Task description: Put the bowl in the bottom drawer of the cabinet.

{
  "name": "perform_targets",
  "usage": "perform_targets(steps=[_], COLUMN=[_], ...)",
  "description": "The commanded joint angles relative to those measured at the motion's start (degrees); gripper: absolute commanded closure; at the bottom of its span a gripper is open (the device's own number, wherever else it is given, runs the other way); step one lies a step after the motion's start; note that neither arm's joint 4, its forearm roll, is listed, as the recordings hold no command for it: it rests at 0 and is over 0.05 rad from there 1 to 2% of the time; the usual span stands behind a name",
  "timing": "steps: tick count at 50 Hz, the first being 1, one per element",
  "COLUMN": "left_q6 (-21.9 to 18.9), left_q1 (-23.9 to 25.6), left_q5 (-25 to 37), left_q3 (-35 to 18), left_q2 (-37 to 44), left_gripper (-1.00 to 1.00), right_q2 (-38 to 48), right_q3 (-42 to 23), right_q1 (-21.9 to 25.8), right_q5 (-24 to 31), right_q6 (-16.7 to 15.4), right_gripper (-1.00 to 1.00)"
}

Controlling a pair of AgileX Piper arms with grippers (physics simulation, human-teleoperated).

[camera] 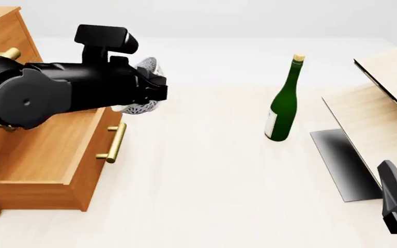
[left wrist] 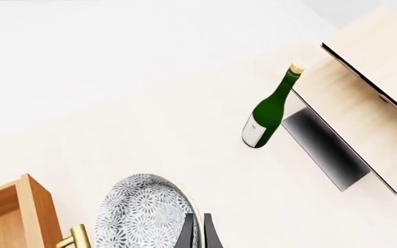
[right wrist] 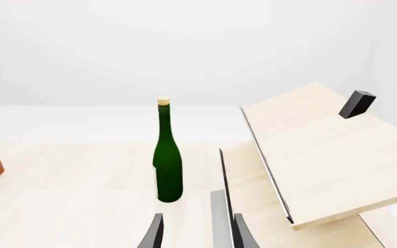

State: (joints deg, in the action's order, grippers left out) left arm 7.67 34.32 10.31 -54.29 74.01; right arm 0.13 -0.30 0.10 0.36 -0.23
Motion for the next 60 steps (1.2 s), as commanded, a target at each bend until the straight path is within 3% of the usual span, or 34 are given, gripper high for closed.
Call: perform_targets(steps=[1, 30, 31, 34, 60], left_q6=[-0.64, -0.89, -0.85, -0.78, 1.03], left_q1=[-2.84, -10.29, -10.42, -11.37, -18.51], left_q5=[1.51, 2.68, 6.46, 3.12, 1.64], left_q3=[2.20, 7.20, 4.13, 7.63, 12.40], left_q2=[-5.14, -12.21, -12.97, -13.56, -17.62], left_gripper=[1.00, 1.00, 1.00, 1.00, 1.00], right_q2=[0.00, 0.00, 0.00, 0.00, 0.00], right_q3=[0.00, 0.00, 0.00, 0.00, 0.00], right_q1=[-0.01, 0.01, 0.01, 0.00, -0.01], right_q5=[0.00, 0.01, 0.00, 0.00, 0.00], right_q6=[-0.01, 0.00, 0.00, 0.00, 0.00], right_gripper=[-1.00, -1.00, -1.00, -1.00, -1.00])
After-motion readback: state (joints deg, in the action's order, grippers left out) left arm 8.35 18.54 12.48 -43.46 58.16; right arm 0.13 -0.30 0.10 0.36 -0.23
